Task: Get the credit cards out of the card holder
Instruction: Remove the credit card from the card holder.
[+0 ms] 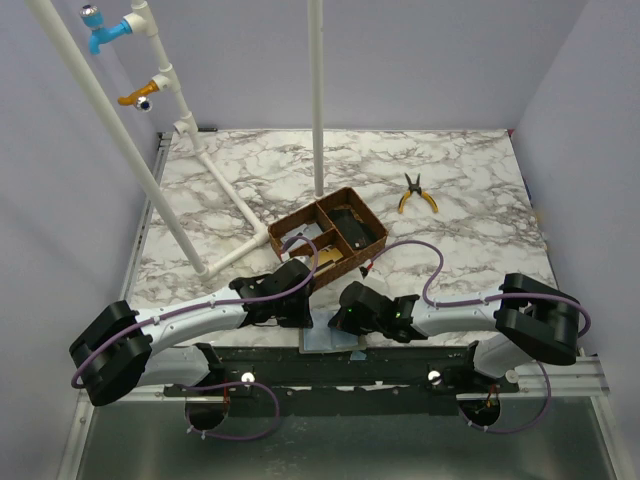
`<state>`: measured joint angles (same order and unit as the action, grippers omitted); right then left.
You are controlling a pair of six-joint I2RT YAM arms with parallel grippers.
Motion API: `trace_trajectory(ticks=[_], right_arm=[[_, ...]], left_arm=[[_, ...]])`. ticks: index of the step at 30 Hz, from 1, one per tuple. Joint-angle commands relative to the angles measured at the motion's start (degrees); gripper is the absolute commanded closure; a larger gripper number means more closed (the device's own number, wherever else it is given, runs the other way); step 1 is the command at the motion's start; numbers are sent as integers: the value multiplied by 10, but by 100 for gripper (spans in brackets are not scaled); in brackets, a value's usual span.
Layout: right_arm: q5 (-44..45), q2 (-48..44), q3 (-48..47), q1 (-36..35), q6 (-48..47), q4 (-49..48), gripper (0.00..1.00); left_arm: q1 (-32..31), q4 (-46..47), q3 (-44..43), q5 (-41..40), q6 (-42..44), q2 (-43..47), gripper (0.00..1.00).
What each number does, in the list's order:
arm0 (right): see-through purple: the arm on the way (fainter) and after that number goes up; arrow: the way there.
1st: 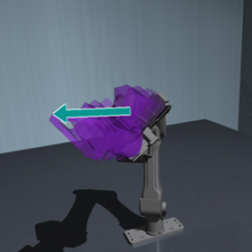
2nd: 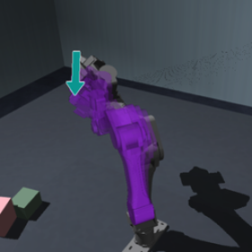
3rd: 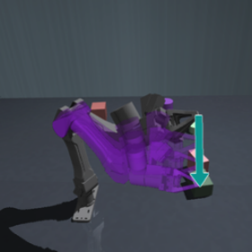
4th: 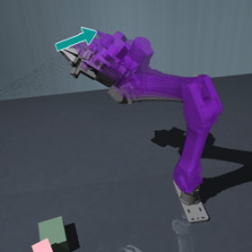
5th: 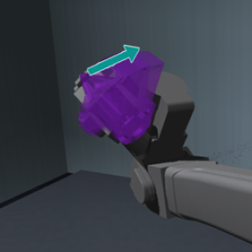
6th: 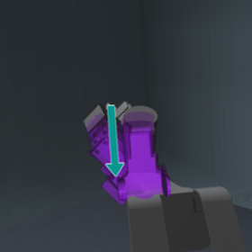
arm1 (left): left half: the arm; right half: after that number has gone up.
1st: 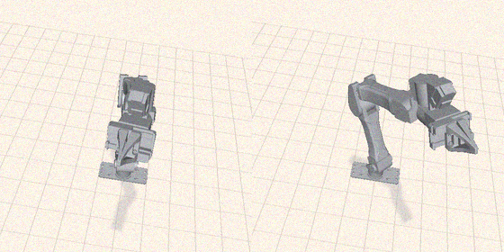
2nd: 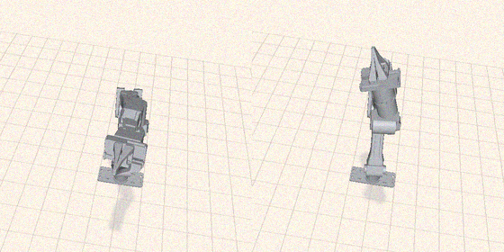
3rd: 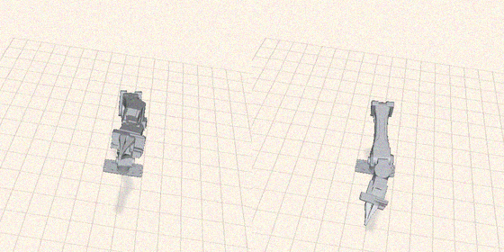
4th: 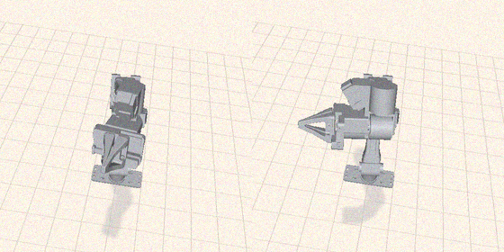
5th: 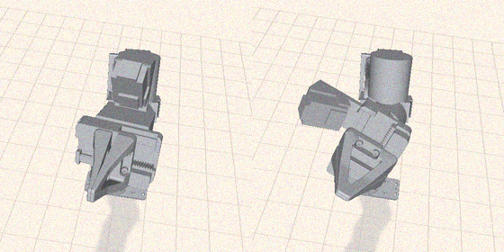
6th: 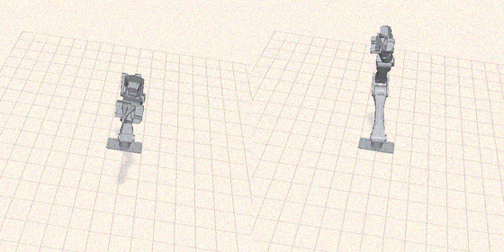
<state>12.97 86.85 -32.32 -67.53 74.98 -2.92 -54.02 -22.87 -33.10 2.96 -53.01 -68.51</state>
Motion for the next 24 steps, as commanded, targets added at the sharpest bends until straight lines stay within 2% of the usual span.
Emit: trace_trajectory(ticks=[1, 24], right_arm=[[-17, 61, 49, -2, -22, 132, 99], [-21, 70, 46, -2, -28, 125, 99]], left_arm=[[-2, -5, 2, -17, 1, 8, 91], [-5, 42, 1, 17, 9, -43, 91]])
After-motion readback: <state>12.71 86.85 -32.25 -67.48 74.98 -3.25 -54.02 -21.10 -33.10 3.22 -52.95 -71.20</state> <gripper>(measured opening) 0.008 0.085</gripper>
